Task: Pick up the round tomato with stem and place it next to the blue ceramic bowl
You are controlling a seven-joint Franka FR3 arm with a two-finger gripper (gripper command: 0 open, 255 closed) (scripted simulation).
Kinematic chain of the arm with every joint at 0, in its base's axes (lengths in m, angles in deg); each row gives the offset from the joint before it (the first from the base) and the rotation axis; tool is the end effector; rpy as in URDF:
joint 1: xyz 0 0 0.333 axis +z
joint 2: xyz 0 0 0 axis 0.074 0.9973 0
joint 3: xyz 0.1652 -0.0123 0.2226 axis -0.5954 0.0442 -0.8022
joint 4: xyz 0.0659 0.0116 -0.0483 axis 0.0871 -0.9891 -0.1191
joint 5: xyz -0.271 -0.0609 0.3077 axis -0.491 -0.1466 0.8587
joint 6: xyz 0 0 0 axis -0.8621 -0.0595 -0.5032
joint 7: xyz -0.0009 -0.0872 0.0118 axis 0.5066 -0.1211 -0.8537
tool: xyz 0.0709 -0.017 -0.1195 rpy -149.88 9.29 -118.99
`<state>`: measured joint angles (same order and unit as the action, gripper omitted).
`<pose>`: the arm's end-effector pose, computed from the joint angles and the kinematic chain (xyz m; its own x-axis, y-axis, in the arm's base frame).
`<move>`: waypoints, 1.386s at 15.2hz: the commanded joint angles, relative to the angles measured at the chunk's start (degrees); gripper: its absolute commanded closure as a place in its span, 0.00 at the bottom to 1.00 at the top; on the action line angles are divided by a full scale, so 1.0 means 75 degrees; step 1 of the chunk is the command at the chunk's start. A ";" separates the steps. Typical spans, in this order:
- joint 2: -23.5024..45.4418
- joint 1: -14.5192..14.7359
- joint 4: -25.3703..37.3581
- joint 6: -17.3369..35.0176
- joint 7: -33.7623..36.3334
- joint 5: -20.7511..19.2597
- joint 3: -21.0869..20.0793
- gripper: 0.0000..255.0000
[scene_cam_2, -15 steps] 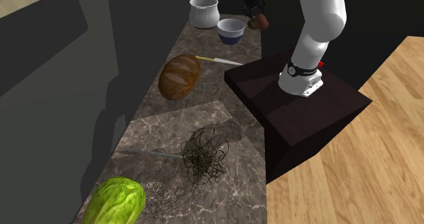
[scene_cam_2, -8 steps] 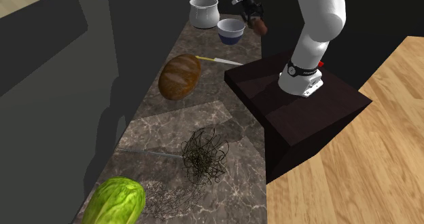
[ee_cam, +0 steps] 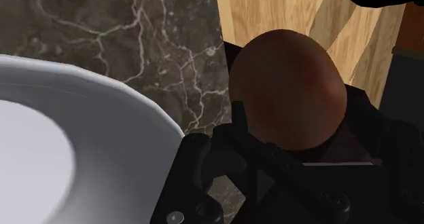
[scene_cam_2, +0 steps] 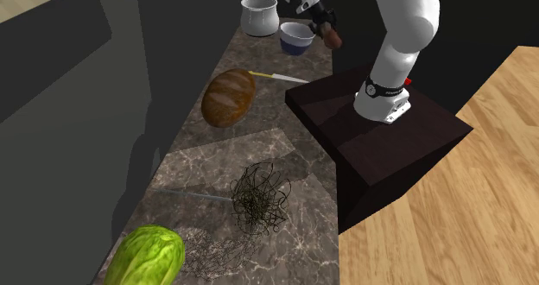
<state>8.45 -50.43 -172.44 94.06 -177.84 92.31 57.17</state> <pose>-0.1245 -0.5457 0.1126 0.7543 0.6496 0.0952 0.5511 -0.5477 -0.6296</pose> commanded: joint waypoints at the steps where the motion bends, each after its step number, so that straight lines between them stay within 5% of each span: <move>1: 0.0139 -0.0177 0.0023 0.0209 0.0073 0.0491 -0.0334 1.00; 9: -0.0303 -0.2036 0.0106 0.0575 0.1242 -0.1017 -0.2436 1.00; 14: -0.0310 -0.2057 0.0106 0.0574 0.1254 -0.1035 -0.2459 1.00; 15: -0.0317 -0.2075 0.0079 0.0601 0.1231 -0.1045 -0.2446 0.00; 21: -0.0366 -0.2028 0.0289 0.0332 0.1258 -0.1041 -0.2452 0.00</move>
<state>5.90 -65.87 -170.94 97.49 -168.58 84.46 38.84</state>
